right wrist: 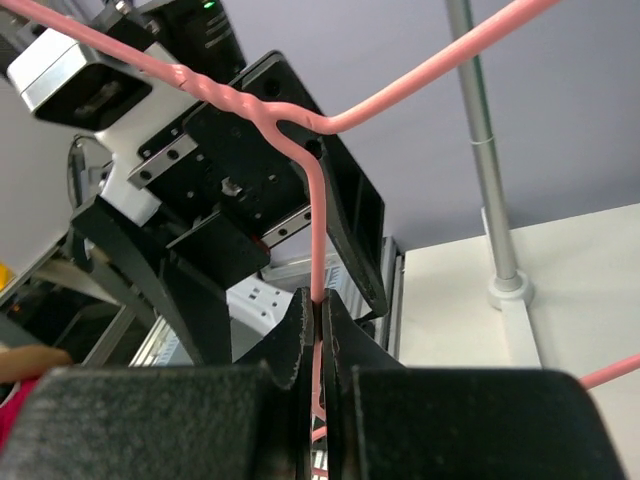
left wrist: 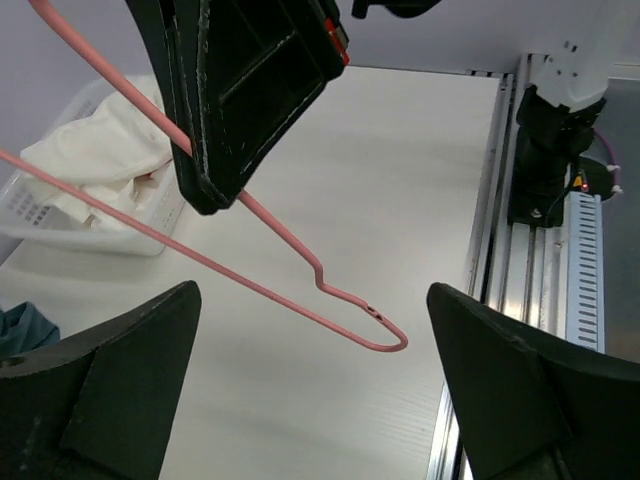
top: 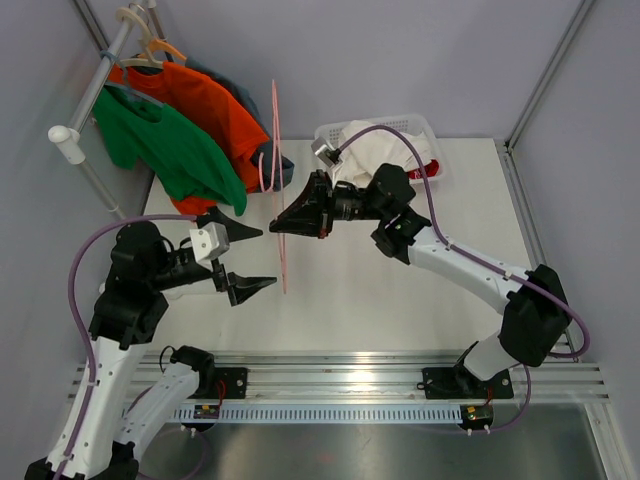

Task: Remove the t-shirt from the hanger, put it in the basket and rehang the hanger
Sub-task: Pass the hanger from the right arm to the left

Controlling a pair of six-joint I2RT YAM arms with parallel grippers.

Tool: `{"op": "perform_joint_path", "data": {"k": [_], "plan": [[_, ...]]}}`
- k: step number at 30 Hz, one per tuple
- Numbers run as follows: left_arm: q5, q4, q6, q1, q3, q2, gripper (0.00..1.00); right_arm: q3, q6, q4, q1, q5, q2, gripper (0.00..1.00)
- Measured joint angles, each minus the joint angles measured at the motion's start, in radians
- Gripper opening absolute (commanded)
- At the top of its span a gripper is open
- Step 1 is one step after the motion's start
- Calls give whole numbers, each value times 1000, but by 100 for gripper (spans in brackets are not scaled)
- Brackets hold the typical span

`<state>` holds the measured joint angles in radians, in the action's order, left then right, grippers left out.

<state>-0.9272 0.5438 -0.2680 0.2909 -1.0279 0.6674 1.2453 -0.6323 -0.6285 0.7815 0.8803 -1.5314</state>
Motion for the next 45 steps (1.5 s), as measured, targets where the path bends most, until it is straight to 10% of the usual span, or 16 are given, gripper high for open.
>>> {"op": "perform_joint_path", "data": {"k": [18, 33, 45], "plan": [[-41, -501, 343, 5, 287, -25, 76, -69, -306, -553, -5, 152, -63, 0], [-90, -640, 447, 11, 299, -64, 75, -68, -332, -626, -5, 158, -114, 0], [-115, -676, 476, 56, 306, -16, 53, -55, -367, -661, -5, 151, -172, 0]]}}
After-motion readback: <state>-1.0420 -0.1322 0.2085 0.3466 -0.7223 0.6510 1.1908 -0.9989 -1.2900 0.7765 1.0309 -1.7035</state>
